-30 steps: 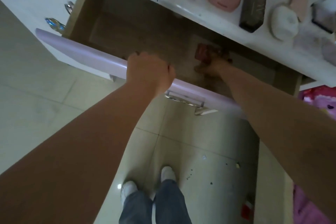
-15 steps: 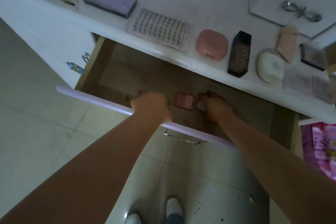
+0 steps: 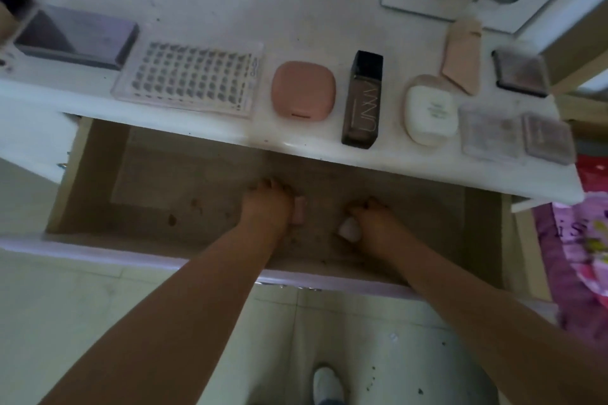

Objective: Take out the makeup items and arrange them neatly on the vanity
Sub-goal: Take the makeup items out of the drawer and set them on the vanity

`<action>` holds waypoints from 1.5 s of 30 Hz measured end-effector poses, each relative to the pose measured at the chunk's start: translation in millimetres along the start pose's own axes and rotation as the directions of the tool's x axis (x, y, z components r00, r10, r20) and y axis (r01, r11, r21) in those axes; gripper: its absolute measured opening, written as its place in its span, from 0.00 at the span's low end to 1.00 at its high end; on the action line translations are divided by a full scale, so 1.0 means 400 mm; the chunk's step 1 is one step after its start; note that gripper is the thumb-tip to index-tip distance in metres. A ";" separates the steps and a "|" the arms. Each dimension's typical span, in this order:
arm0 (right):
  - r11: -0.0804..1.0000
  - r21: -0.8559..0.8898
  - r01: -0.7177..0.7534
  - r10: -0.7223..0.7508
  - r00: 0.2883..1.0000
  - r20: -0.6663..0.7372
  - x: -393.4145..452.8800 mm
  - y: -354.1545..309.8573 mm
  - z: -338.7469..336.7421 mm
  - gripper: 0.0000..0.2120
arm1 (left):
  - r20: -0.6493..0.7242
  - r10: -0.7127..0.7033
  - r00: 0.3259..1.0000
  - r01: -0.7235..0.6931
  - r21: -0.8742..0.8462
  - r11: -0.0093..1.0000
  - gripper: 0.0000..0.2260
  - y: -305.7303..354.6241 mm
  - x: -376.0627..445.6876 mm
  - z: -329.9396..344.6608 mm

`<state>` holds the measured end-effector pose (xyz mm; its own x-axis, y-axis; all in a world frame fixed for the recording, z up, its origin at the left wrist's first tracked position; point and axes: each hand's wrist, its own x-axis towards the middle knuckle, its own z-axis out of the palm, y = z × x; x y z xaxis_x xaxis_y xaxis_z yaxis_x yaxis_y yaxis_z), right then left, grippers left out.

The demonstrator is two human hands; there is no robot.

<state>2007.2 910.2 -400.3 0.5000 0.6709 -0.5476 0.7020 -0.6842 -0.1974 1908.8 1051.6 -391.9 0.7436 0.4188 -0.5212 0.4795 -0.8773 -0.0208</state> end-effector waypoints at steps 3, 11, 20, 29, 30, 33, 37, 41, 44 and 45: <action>0.999 -0.039 -0.021 0.021 1.000 0.004 0.005 -0.012 -0.002 0.26 | -0.006 0.042 0.999 -0.042 0.040 0.998 0.17 -0.001 0.000 0.001; 0.988 -0.142 -0.065 0.065 0.998 0.000 -0.031 -0.039 -0.036 0.17 | -0.068 0.109 0.992 -0.119 -0.174 0.978 0.16 -0.050 -0.113 -0.071; 0.984 0.081 0.158 -0.148 0.983 -0.111 -0.243 -0.039 -0.288 0.36 | -0.299 0.098 0.949 -0.190 -0.295 0.936 0.09 -0.070 -0.207 -0.264; 0.969 0.186 0.164 -0.024 0.808 -0.588 0.024 0.097 -0.555 0.26 | -0.453 -0.164 0.876 -0.071 -0.458 0.886 0.22 0.025 0.030 -0.485; 0.971 0.175 0.162 -0.035 0.824 -0.565 0.062 0.114 -0.565 0.26 | -0.434 -0.179 0.883 -0.048 -0.464 0.885 0.21 0.037 0.067 -0.502; 0.979 0.101 0.176 -0.106 0.868 -0.485 0.154 0.157 -0.577 0.25 | -0.374 -0.221 0.901 0.038 -0.439 0.898 0.18 0.069 0.176 -0.534; 0.988 -0.065 0.143 -0.157 0.899 -0.408 0.216 0.186 -0.580 0.18 | -0.353 -0.215 0.911 0.093 -0.332 0.939 0.14 0.094 0.270 -0.546; 0.973 -0.161 0.164 -0.213 0.905 -0.368 0.237 0.205 -0.567 0.16 | -0.301 -0.153 0.941 0.086 -0.224 0.971 0.19 0.107 0.289 -0.528; 0.978 -0.114 0.173 -0.205 0.895 -0.396 0.226 0.200 -0.561 0.16 | -0.303 -0.116 0.946 0.049 -0.220 0.974 0.20 0.095 0.262 -0.527; 0.974 -0.097 0.205 -0.227 0.863 -0.451 0.218 0.191 -0.558 0.15 | -0.329 -0.100 0.939 0.027 -0.218 0.975 0.19 0.085 0.247 -0.524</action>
<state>2217.6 980.0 -281.6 0.5013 0.8631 -0.0610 0.8354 -0.5011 -0.2259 2096.3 1112.2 -265.2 0.8036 0.5580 -0.2070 0.5898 -0.7932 0.1517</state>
